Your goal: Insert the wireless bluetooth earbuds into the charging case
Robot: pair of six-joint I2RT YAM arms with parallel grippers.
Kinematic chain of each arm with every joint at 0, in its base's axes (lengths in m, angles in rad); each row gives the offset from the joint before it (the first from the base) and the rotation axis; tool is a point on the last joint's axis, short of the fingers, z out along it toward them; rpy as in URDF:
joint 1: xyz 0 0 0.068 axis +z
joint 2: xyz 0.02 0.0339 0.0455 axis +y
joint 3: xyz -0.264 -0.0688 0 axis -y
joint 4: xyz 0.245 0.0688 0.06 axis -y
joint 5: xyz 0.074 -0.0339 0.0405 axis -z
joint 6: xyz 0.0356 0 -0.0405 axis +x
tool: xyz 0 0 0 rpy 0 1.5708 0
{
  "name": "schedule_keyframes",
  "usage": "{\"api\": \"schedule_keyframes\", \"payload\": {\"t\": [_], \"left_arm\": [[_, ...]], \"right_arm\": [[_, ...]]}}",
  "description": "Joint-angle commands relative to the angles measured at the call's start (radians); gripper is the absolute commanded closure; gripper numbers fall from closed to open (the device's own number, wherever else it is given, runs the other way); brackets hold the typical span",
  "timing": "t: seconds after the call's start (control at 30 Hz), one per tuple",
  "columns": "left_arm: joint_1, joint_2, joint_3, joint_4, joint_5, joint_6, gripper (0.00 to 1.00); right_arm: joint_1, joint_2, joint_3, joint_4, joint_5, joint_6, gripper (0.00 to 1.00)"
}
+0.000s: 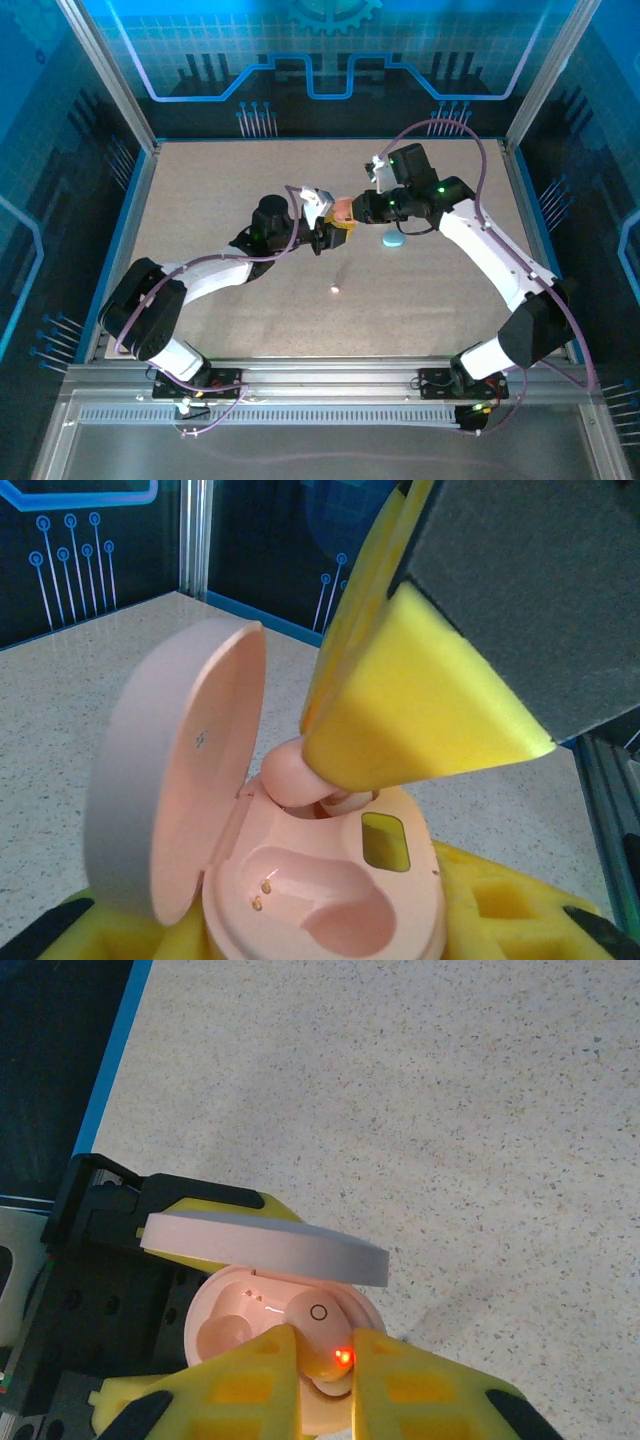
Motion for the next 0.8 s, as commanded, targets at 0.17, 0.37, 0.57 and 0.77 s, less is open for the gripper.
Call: {"api": "schedule_keyframes", "payload": {"t": [0.17,0.37,0.57,0.77], "left_arm": [[-0.007,-0.02,-0.007,0.108,0.025,0.0,0.68],[-0.007,-0.025,-0.013,0.118,0.047,0.028,0.68],[-0.006,-0.032,-0.022,0.13,0.062,0.05,0.68],[0.0,-0.05,-0.054,0.173,0.072,0.084,0.68]], "right_arm": [[0.017,0.007,0.059,-0.105,-0.025,-0.079,0.76],[0.015,-0.011,0.073,-0.091,-0.066,-0.082,0.7],[0.012,-0.035,0.102,-0.101,-0.075,-0.075,0.64],[-0.025,-0.144,0.058,-0.035,-0.007,-0.038,0.62]]}}
